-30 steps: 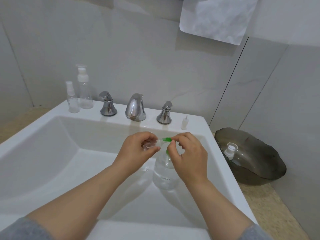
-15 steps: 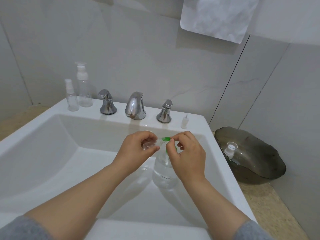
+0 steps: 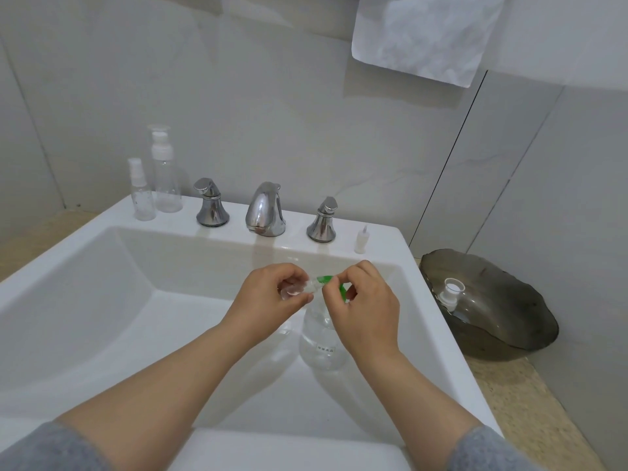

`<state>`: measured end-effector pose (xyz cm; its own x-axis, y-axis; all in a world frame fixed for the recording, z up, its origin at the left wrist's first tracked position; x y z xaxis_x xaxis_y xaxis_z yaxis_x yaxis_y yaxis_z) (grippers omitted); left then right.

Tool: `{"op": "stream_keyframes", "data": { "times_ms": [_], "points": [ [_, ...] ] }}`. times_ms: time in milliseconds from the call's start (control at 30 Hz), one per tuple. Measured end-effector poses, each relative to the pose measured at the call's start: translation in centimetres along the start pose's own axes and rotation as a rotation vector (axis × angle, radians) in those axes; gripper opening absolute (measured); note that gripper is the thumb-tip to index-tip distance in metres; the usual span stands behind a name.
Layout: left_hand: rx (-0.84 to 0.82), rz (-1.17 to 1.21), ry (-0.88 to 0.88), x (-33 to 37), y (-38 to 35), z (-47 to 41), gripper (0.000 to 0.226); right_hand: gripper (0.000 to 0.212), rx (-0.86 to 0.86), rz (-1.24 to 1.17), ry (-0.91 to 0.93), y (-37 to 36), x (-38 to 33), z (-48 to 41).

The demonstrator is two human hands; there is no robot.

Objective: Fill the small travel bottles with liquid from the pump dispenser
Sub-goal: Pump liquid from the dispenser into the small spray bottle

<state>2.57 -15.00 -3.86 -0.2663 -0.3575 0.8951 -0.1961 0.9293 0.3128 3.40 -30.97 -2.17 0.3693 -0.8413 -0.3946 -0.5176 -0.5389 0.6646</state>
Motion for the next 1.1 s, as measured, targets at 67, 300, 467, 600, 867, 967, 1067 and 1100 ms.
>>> {"op": "stream_keyframes", "data": {
  "times_ms": [67,300,467,600,867,967,1067,1100],
  "points": [
    [0.002,-0.001,0.001,0.0,0.1,0.0,0.016,0.015,-0.004,0.004,0.007,0.1,0.0,0.2],
    [0.045,0.055,-0.028,0.7,0.3,-0.2,0.019,0.022,0.055,-0.023,0.063,1.0,0.0,-0.1],
    [0.045,0.036,-0.032,0.7,0.3,-0.2,0.020,0.023,0.050,-0.038,0.040,0.8,0.1,-0.4],
    [0.042,0.036,-0.029,0.7,0.3,-0.2,0.019,0.016,0.020,-0.031,0.033,0.5,0.1,-0.3],
    [0.010,-0.015,-0.023,0.2,0.0,-0.1,0.016,0.014,-0.036,-0.019,-0.004,0.0,0.1,-0.3],
    [0.005,-0.024,-0.013,0.0,0.0,0.1,0.016,0.016,-0.062,0.000,-0.001,-0.2,0.1,0.0],
    [0.008,-0.031,-0.013,0.2,0.0,0.2,0.016,0.015,-0.067,0.009,-0.002,-0.2,0.1,0.0],
    [0.008,-0.030,-0.014,0.3,0.0,0.2,0.016,0.015,-0.067,0.012,-0.002,-0.2,0.2,0.0]
  ]
}}
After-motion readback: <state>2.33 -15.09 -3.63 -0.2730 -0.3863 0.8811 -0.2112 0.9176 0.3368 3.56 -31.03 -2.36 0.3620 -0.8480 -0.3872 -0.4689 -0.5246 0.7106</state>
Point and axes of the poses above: each hand's wrist, its own z-axis away from the middle knuckle, its own y-axis out of the back of the hand, x = y × z, the point moved 5 cm from there along -z, towards the middle knuckle, and after that the axes turned 10 degrees about z, right-handed, at the moved point
